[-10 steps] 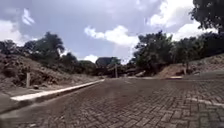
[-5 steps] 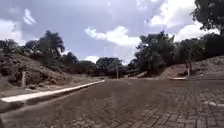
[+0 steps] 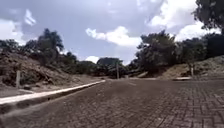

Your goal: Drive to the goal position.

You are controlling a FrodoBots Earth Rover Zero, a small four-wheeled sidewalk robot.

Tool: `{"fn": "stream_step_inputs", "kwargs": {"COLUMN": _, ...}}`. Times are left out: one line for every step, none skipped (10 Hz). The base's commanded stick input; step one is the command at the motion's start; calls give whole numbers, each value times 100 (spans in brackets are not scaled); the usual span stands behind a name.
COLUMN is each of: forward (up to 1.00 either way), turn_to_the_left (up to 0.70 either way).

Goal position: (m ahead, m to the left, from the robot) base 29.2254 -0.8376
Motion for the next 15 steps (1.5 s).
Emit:
{"fn": "stream_step_inputs", "kwargs": {"forward": 70, "turn_to_the_left": 0}}
{"fn": "stream_step_inputs", "kwargs": {"forward": 70, "turn_to_the_left": 0}}
{"fn": "stream_step_inputs", "kwargs": {"forward": 70, "turn_to_the_left": 0}}
{"fn": "stream_step_inputs", "kwargs": {"forward": 70, "turn_to_the_left": 0}}
{"fn": "stream_step_inputs", "kwargs": {"forward": 70, "turn_to_the_left": 0}}
{"fn": "stream_step_inputs", "kwargs": {"forward": 70, "turn_to_the_left": 0}}
{"fn": "stream_step_inputs", "kwargs": {"forward": 70, "turn_to_the_left": 0}}
{"fn": "stream_step_inputs", "kwargs": {"forward": 70, "turn_to_the_left": 0}}
{"fn": "stream_step_inputs", "kwargs": {"forward": 70, "turn_to_the_left": 0}}
{"fn": "stream_step_inputs", "kwargs": {"forward": 70, "turn_to_the_left": 0}}
{"fn": "stream_step_inputs", "kwargs": {"forward": 70, "turn_to_the_left": 0}}
{"fn": "stream_step_inputs", "kwargs": {"forward": 70, "turn_to_the_left": 0}}
{"fn": "stream_step_inputs", "kwargs": {"forward": 70, "turn_to_the_left": 0}}
{"fn": "stream_step_inputs", "kwargs": {"forward": 70, "turn_to_the_left": 0}}
{"fn": "stream_step_inputs", "kwargs": {"forward": 70, "turn_to_the_left": 0}}
